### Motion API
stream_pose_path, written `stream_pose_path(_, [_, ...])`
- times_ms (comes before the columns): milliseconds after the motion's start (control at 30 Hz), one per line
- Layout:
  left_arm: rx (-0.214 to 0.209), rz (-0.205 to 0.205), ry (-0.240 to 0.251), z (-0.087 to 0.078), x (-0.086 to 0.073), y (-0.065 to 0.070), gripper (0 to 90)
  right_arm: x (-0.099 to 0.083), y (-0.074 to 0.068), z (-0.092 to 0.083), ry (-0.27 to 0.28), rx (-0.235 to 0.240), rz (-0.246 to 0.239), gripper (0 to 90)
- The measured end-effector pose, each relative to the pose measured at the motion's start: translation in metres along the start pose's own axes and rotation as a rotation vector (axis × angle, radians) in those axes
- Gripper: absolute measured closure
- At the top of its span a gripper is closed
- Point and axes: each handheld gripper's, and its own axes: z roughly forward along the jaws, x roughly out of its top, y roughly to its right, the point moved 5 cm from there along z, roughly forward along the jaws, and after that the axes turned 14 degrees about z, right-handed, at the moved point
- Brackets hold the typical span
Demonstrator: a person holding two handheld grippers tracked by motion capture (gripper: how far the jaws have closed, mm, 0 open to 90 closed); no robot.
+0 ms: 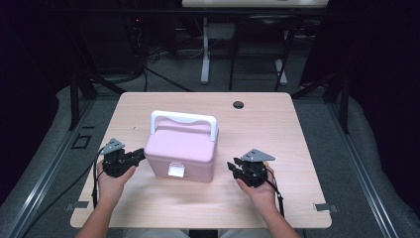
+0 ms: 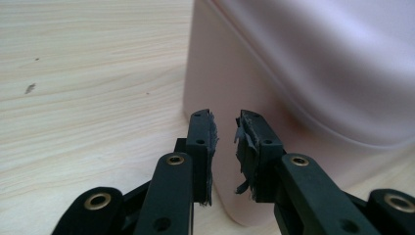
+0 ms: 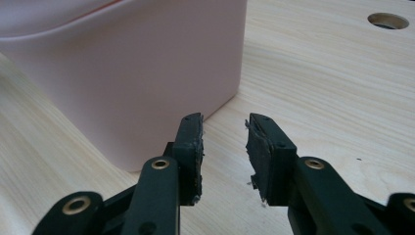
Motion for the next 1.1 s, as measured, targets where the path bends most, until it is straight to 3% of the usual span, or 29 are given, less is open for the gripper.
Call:
stream_pose_path(67, [0.004, 0.001, -0.002, -0.001, -0.001, 0.003, 78.0, 0.0, -0.001, 0.0, 0.004, 0.003, 0.004, 66.3])
stream_pose_path(300, [-0.05, -0.035, 0.014, -0.002, -0.005, 0.01, 79.9, -0.001, -0.004, 0.003, 0.003, 0.011, 0.001, 66.2])
stream_pose_path(467, [-0.081, -0.019, 0.002, 0.001, -0.004, 0.02, 80.2, -0.002, -0.006, 0.005, 0.003, 0.011, -0.012, 66.1])
stream_pose_path(800, [-0.091, -0.01, -0.002, 0.008, 0.0, 0.032, 80.9, 0.009, 0.0, 0.006, 0.039, 0.016, 0.03, 68.9])
stream_pose_path(1100, [-0.099, 0.006, -0.012, 0.008, 0.001, 0.039, 83.5, 0.008, 0.0, 0.005, 0.033, 0.014, 0.044, 72.9])
